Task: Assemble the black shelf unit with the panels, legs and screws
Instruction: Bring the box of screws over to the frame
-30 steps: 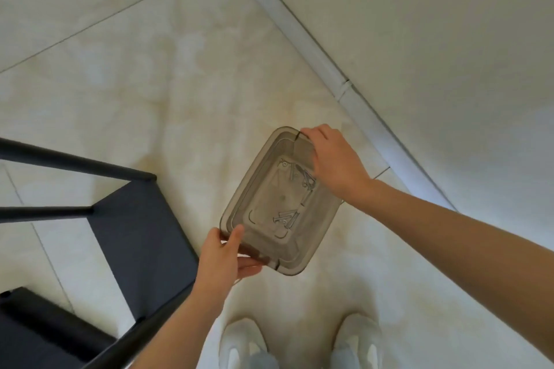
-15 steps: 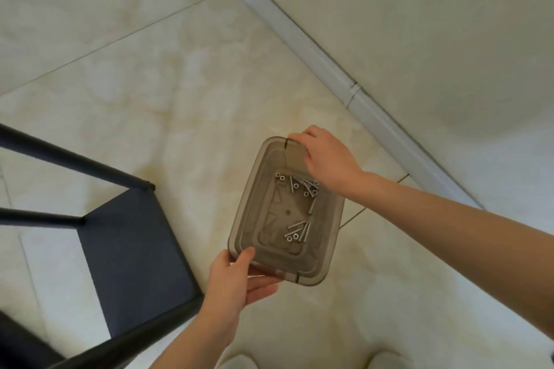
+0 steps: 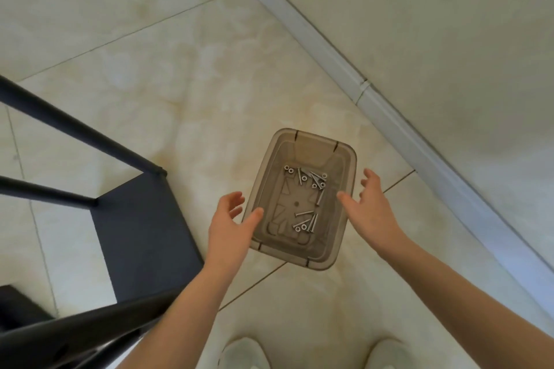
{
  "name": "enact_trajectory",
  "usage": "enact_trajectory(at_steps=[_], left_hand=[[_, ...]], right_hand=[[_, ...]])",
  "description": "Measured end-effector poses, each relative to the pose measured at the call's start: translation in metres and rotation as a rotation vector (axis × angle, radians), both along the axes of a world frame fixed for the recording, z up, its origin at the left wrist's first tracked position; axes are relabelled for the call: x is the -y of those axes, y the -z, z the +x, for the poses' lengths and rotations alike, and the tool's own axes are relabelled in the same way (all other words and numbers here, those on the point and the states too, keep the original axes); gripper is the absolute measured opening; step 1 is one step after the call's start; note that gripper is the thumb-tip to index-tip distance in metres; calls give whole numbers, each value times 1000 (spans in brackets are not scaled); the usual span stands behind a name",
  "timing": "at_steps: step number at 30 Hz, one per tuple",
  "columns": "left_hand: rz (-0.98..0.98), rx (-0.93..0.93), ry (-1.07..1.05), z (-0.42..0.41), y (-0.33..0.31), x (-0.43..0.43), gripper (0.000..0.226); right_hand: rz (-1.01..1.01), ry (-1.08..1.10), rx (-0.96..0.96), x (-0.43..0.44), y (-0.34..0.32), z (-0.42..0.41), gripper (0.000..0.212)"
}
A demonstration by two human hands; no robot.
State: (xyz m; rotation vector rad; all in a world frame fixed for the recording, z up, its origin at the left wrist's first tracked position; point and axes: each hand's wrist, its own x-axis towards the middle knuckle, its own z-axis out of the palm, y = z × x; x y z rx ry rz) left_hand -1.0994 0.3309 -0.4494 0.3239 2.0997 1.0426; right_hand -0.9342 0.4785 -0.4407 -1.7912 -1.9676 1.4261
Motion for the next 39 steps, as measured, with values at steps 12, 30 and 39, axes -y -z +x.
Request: enact_trajectory(at_steps=[12, 30, 39], left_hand=[[73, 44, -32, 15, 16, 6, 26], [70, 119, -64, 15, -2, 17, 41], [-11, 161, -92, 34, -31, 90, 27]], right_hand=[[-132, -43, -48, 5, 7, -20, 58], [-90, -80, -17, -11, -15, -40, 61], [186, -280, -78, 23, -65, -44, 60]])
